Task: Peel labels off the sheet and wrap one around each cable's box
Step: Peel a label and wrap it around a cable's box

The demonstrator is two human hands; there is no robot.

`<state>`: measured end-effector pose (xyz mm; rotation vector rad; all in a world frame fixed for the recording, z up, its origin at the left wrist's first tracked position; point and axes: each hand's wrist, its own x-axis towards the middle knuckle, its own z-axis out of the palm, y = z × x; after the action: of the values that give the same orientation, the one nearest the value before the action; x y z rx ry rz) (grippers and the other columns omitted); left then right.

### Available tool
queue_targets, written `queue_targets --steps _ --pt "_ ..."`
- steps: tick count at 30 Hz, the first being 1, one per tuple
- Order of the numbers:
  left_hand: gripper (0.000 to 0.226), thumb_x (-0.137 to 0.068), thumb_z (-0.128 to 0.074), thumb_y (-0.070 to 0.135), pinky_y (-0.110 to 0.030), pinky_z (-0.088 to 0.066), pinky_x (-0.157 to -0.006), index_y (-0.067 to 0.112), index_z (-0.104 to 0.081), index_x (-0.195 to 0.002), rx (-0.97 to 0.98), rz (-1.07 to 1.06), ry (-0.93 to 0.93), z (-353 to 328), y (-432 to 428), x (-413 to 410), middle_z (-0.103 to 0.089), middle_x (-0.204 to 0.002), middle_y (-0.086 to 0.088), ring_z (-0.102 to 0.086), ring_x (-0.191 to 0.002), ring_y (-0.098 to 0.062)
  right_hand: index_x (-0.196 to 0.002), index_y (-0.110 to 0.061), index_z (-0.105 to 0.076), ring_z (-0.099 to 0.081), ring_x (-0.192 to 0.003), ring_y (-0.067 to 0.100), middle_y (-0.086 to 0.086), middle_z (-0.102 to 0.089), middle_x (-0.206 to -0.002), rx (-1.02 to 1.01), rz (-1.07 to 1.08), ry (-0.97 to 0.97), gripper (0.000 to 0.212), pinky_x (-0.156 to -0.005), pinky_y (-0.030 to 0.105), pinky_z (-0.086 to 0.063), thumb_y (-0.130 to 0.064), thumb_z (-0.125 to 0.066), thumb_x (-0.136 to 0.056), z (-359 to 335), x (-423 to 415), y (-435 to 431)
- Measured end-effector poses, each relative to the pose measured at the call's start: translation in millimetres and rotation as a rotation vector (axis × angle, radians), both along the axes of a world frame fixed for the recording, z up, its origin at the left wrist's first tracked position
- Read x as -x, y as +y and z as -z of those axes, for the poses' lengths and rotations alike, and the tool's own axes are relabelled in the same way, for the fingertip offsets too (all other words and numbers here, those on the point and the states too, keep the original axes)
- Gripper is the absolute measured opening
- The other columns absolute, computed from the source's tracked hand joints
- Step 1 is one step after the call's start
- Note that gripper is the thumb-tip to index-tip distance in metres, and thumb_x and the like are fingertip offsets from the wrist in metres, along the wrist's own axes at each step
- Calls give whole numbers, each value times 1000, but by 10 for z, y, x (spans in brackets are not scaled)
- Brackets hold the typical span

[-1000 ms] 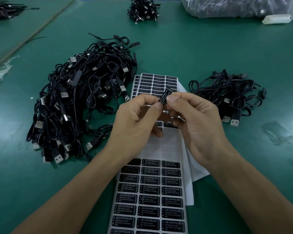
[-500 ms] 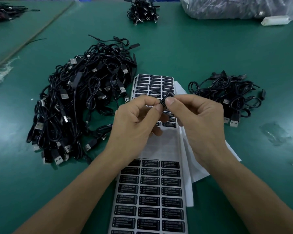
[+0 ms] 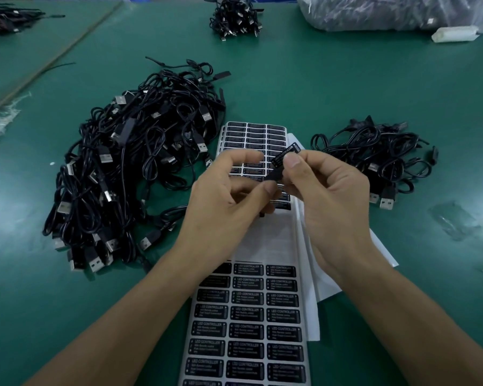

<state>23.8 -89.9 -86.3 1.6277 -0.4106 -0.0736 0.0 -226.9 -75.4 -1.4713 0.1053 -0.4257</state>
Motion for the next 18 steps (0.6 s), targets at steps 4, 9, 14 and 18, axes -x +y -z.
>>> queue_targets --steps 4,9,14,18 --pt "22 -95 -65 19 -25 -59 -84 29 -65 -114 13 4 23 6 1 -36 -79 -90 7 -75 -91 -11 -81 -17 -73 -63 -68 2 -9 -69 -69 -15 -17 0 21 -69 16 -53 -10 -62 -97 -12 2 -4" --pt "17 -96 -65 11 -23 -56 -88 27 -72 -99 69 4 72 -22 17 -58 -79 -93 4 -75 -95 -12 -78 -19 -74 -64 -67 1 -8 -71 -68 -1 -23 10 22 -69 14 -51 -9 -64 -95 -12 5 -11" --pt "11 -97 -62 4 -27 -58 -91 9 -70 -101 113 18 130 -37 27 -66 -79 -91 -5 -76 -94 -17 -81 -18 -75 -64 -63 -3 -7 -73 -70 35 -27 -1 19 -64 9 -48 -9 -65 -94 -29 12 -3" --pt "12 -96 -61 1 -22 -57 -84 8 -70 -100 138 26 146 -54 25 -71 -79 -91 -5 -76 -91 -16 -87 -11 -76 -63 -61 -4 -6 -75 -72 87 -12 -9 14 -63 9 -48 -9 -64 -95 -23 7 -13"
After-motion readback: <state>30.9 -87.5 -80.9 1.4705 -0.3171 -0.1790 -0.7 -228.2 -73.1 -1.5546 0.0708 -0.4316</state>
